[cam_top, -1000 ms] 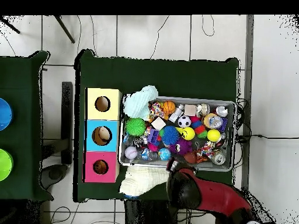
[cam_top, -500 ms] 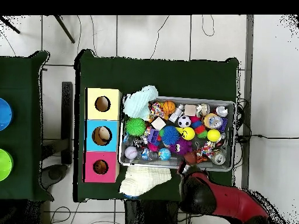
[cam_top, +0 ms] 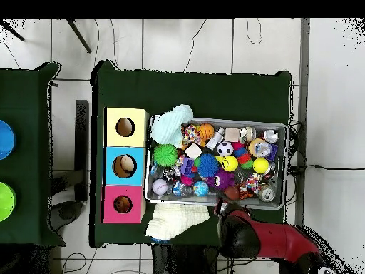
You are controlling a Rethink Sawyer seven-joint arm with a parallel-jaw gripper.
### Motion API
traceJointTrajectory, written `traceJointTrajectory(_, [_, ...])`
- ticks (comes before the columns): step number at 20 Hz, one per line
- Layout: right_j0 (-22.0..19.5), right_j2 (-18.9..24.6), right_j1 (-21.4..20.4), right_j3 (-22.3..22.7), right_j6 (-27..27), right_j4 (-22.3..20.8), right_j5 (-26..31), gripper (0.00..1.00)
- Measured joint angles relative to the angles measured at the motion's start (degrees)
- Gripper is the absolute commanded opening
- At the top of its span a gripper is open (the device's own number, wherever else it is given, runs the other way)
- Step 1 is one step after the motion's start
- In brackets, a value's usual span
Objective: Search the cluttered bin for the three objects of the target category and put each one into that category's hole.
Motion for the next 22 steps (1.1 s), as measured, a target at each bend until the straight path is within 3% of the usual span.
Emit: traceJointTrajectory(22, [-8.9, 7.1, 2.9, -4.1, 0.0, -5.4, 0.1, 1.0])
